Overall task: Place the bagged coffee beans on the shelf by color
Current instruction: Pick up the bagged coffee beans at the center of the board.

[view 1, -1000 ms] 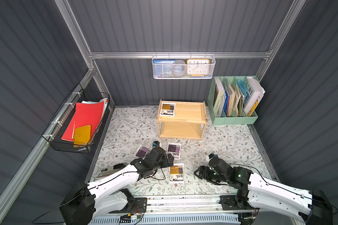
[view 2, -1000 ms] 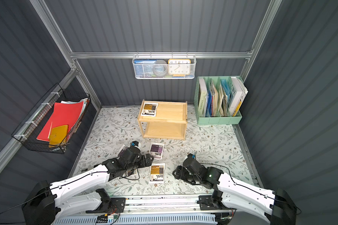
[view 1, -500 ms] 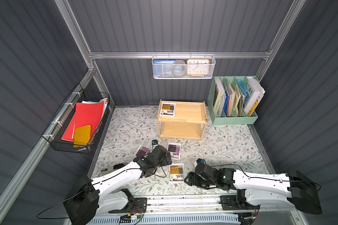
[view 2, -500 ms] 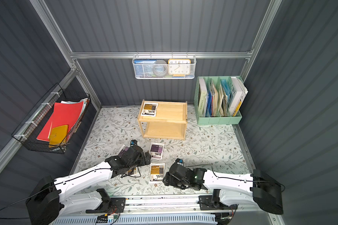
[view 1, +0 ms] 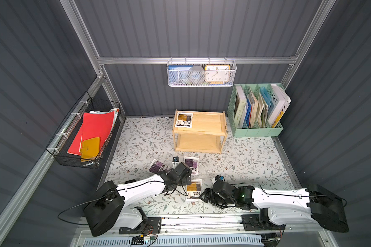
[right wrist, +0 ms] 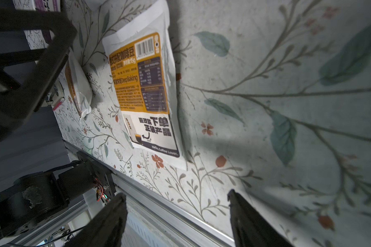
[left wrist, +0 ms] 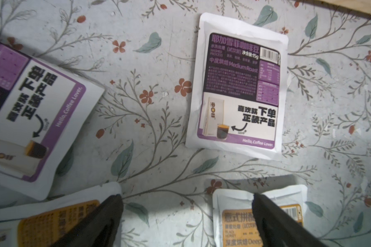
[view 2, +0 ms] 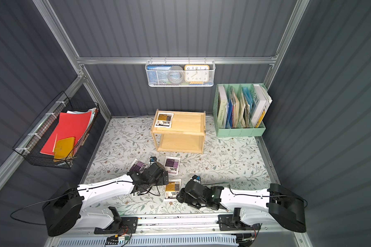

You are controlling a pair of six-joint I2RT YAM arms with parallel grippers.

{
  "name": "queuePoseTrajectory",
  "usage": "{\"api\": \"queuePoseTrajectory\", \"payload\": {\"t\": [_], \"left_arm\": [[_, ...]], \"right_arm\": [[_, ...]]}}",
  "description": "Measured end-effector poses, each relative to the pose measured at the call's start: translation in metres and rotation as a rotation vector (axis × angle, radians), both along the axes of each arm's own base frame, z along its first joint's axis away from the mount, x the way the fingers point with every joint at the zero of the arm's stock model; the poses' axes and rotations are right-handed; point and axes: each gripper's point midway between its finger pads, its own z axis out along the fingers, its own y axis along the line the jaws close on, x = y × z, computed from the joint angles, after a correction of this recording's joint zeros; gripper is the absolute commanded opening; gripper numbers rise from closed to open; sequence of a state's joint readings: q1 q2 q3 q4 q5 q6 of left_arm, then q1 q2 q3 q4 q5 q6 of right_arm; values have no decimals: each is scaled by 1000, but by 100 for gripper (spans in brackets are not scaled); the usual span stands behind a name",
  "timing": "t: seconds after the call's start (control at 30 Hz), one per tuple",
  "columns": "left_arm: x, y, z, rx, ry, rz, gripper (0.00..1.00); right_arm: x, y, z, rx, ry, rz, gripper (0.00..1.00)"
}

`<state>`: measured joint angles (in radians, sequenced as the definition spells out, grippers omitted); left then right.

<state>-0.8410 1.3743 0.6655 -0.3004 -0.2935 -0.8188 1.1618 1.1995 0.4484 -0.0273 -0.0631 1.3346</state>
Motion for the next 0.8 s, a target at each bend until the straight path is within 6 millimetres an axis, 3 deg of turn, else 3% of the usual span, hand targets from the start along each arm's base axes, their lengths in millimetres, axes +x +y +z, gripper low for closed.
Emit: {"api": "queuePoseTrajectory", "payload": {"t": [0.27,0.8], "left_arm": [[-9,-3,-20,72,30,-5,100],[-5,-6,-28,140,30,28,100]], "right_arm": [[-1,4,-12,-11,24,-3,78],[1,13,-10,73,20,-16,78]]}}
